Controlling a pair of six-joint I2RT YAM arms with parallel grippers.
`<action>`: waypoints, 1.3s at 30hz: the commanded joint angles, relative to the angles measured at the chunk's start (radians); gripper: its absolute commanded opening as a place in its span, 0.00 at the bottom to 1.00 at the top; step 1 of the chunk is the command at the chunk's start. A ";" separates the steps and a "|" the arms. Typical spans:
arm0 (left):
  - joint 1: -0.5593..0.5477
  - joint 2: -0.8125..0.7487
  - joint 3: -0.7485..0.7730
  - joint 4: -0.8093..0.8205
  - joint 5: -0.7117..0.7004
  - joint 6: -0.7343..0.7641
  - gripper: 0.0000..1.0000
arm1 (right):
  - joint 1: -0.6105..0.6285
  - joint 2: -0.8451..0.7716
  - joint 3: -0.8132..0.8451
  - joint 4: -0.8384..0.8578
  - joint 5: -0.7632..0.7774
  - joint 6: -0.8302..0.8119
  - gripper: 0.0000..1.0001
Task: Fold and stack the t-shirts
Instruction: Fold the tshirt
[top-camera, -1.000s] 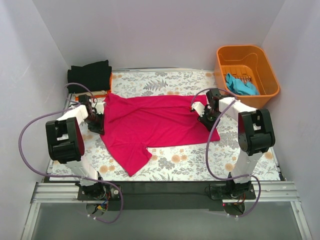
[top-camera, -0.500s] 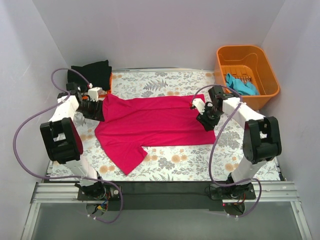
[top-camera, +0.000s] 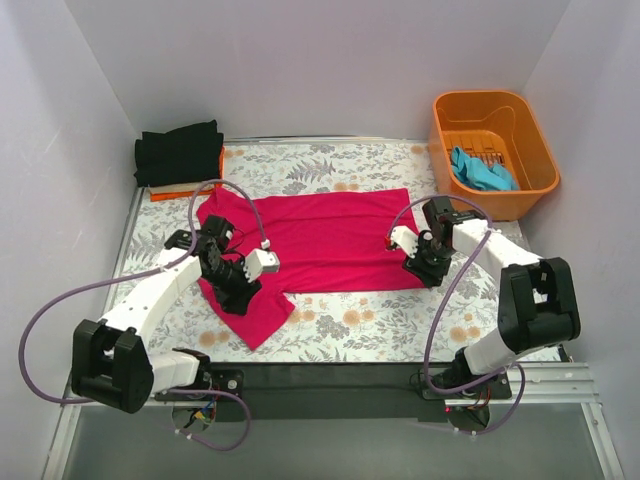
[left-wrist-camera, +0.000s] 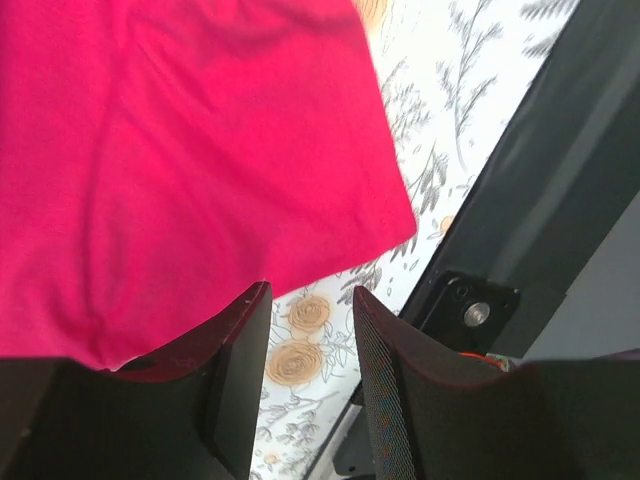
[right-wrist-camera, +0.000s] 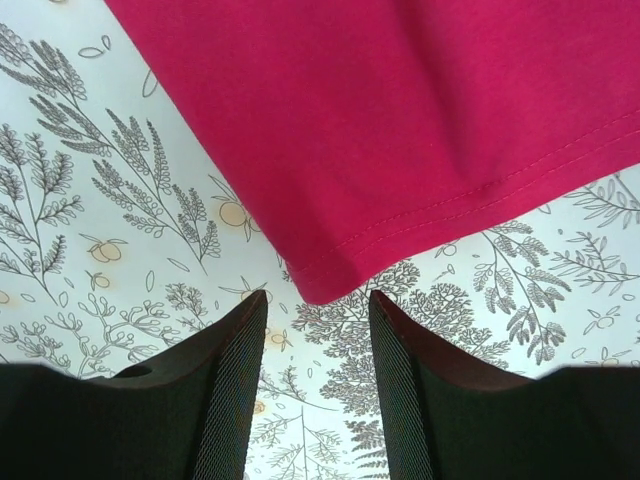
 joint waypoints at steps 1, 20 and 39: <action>-0.030 0.001 -0.066 0.128 -0.142 -0.054 0.36 | 0.005 0.039 0.011 0.053 0.028 -0.004 0.43; -0.036 0.208 -0.125 0.283 -0.290 -0.112 0.29 | 0.005 0.142 0.112 0.028 -0.049 0.029 0.31; -0.356 -0.024 -0.083 -0.078 -0.176 0.044 0.39 | 0.028 -0.062 -0.010 -0.041 0.015 -0.068 0.41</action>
